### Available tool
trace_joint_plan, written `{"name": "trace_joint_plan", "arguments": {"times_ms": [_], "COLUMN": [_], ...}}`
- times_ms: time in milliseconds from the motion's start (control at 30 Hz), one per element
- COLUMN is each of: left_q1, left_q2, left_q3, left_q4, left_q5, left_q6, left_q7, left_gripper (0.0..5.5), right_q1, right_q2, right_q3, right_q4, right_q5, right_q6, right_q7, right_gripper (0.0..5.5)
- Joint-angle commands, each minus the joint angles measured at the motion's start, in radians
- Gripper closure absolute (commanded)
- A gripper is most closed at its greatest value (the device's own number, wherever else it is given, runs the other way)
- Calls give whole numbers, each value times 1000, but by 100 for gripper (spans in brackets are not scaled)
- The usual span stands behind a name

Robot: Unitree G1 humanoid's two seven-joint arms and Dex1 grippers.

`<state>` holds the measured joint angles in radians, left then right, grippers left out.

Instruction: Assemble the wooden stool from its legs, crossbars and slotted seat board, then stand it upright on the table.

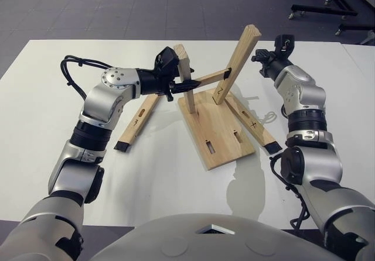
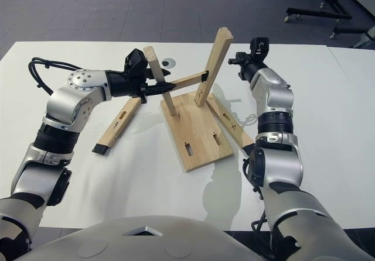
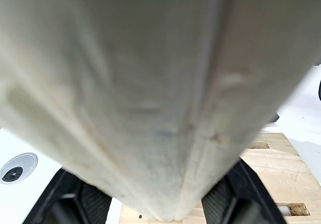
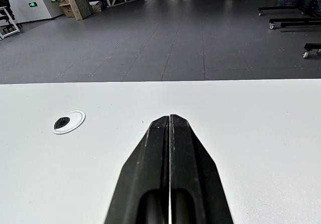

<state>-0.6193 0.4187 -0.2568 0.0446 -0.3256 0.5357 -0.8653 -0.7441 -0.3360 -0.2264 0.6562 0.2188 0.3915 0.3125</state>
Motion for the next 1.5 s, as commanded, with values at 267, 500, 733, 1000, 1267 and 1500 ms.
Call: {"name": "trace_joint_plan", "arguments": {"times_ms": [267, 500, 733, 1000, 1267, 1500], "left_q1": [-50, -30, -2, 65, 337, 582], "left_q2": [-4, -7, 52, 133, 246, 124], "left_q3": [38, 94, 222, 498, 879, 837], "left_q4": [-17, -120, -275, -384, -367, -309], "left_q5": [30, -61, -193, -393, -570, -393], "left_q6": [65, 183, 342, 496, 552, 494], "left_q7": [35, 35, 65, 128, 156, 409], "left_gripper": [175, 78, 12, 12, 10, 10], "right_q1": [12, 18, 7, 29, 226, 396], "right_q2": [14, 9, -31, -116, -271, -312], "right_q3": [5, 2, -12, -31, -45, -91], "right_q4": [-15, -18, 9, -3, -272, -496], "right_q5": [4, 4, 2, 16, 96, 141], "right_q6": [14, 16, 7, 37, 264, 403], "right_q7": [-2, 1, 12, 74, 256, 250], "right_gripper": [550, 550, 550, 550, 476, 358]}}
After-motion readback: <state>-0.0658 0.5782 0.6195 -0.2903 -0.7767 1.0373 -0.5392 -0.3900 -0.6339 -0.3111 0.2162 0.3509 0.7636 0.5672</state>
